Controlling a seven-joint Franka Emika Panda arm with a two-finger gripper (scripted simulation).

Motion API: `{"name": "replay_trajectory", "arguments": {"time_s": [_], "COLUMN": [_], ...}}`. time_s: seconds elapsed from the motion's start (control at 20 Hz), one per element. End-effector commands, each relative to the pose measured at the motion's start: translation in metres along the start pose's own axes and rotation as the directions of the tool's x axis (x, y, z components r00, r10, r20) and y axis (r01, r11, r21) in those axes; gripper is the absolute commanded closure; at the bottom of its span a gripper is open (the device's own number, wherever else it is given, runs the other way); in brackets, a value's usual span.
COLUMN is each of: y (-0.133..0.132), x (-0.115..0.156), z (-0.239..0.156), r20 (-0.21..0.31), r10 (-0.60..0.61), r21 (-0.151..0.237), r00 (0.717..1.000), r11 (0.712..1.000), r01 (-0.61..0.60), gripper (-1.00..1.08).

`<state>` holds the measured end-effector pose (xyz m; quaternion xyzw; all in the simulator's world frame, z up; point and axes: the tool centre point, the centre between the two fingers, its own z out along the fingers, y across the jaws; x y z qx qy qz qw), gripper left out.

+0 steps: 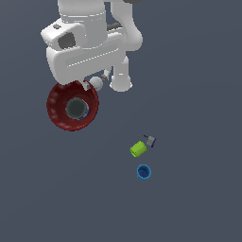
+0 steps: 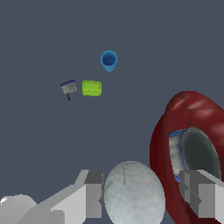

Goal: Pick up a designated object from a clutter of objects.

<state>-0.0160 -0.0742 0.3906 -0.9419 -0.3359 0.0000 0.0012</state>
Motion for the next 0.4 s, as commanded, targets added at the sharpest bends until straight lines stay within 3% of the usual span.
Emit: {"name": "replay_trajectory", "arguments": {"time_s": [0.0, 0.35], "y": [0.001, 0.003], "x": [-0.005, -0.01], "z": [-0.013, -0.026], "r20": [-0.001, 0.001], "r10": [-0.001, 0.0], "r21": [-0.002, -0.002], "r00": [1.0, 1.0], "r11": [1.0, 1.0], "r01": [0.001, 0.0], "gripper": [1.08, 1.08]}}
